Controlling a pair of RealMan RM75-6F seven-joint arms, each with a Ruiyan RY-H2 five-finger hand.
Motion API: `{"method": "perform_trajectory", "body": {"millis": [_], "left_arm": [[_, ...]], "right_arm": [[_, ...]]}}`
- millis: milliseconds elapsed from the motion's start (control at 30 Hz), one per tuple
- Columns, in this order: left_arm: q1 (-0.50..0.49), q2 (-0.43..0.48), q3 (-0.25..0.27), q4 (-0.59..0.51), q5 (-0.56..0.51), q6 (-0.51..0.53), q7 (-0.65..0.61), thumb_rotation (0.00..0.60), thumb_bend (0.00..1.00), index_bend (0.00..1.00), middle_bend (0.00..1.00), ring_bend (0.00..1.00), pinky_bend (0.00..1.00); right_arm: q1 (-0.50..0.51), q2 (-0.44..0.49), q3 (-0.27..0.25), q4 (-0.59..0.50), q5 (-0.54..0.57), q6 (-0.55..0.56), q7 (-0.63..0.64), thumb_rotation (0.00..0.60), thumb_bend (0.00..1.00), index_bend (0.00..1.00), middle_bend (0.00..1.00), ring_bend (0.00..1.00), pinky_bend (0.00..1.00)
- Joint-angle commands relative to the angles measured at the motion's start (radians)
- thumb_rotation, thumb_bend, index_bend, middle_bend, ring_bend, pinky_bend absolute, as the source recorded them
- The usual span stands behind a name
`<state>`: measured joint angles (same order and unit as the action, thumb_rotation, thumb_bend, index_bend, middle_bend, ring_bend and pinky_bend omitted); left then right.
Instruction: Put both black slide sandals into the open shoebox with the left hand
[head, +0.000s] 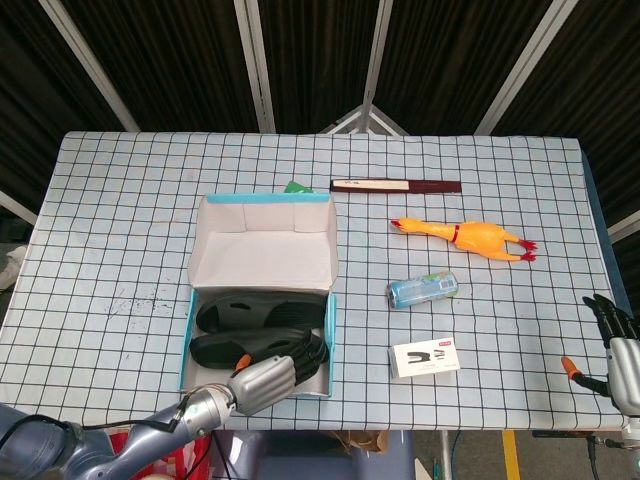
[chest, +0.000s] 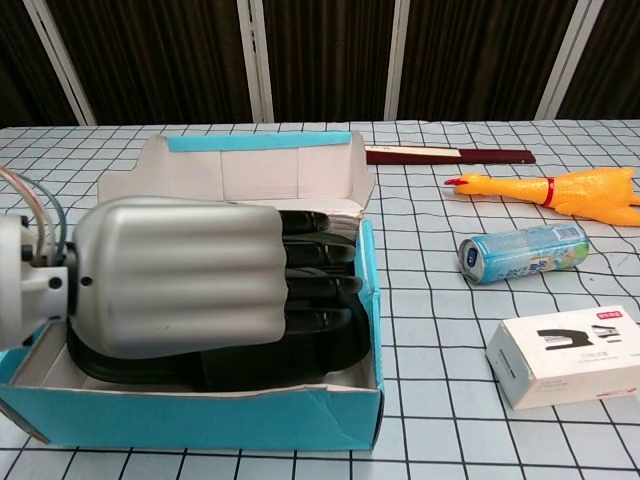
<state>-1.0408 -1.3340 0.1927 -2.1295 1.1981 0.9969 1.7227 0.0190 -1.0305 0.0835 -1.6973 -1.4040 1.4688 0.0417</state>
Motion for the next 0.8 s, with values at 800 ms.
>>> {"method": "perform_trajectory", "body": {"millis": [800], "left_arm": [[0.809,0.282,0.095,0.262,0.245,1.003,-1.224,0.600,0.16,0.12,0.13,0.05,0.12]], "right_arm": [[-0.001,-0.022,-0.025,0.056,-0.134,0.064,-0.028,0.600,0.25,0.14,0.12,0.17,0.15]]}}
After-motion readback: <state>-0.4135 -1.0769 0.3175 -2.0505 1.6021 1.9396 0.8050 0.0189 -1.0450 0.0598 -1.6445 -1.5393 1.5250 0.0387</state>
